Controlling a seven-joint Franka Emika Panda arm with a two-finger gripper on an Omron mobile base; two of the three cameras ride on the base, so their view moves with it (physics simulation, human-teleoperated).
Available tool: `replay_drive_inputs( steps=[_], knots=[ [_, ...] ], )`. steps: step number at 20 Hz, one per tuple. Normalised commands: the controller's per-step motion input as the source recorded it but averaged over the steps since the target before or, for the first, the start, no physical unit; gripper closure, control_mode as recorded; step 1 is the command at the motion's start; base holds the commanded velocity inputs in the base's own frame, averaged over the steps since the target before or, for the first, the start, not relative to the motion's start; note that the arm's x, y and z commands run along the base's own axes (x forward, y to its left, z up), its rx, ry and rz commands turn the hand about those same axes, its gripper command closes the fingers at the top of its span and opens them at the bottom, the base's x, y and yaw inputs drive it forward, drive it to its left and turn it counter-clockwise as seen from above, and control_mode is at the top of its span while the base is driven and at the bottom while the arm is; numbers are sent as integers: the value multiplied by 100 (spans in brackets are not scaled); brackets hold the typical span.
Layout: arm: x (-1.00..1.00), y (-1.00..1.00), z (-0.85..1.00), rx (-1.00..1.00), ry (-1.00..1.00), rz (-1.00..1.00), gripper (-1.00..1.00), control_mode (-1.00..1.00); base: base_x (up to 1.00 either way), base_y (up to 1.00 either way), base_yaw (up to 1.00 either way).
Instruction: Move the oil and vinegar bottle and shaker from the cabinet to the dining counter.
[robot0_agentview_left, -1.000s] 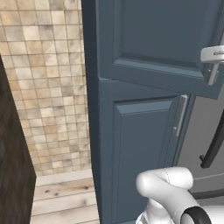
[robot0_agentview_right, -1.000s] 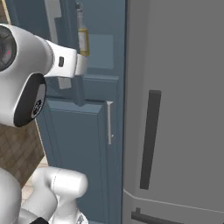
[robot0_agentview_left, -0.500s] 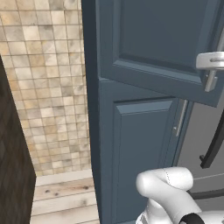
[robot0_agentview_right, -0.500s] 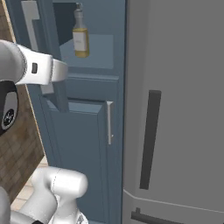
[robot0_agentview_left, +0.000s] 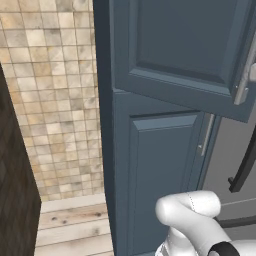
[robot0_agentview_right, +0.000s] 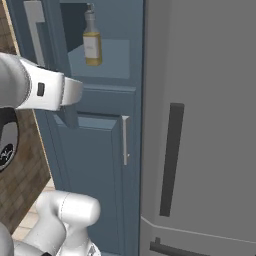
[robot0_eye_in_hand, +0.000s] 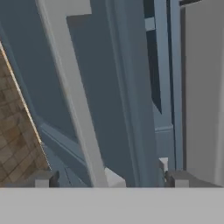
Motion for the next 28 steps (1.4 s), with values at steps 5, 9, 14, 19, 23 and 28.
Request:
replay_drive_inputs(
  steps=[5, 9, 14, 19, 23, 28],
  knots=[
    [-39, -46, 13, 9, -1, -7, -100, -100, 0, 0, 0],
    [0, -47, 8, 25, 4, -9, -100, -100, 0, 0, 0],
    [28, -21, 1, 39, 2, -5, -100, -100, 0, 0, 0],
    [46, -6, -10, 49, -2, -2, -100, -100, 0, 0, 0],
    [41, 1, -17, 48, -12, -4, -100, -100, 0, 0, 0],
    [26, -1, -2, 39, -4, -8, -100, -100, 0, 0, 0]
  ],
)
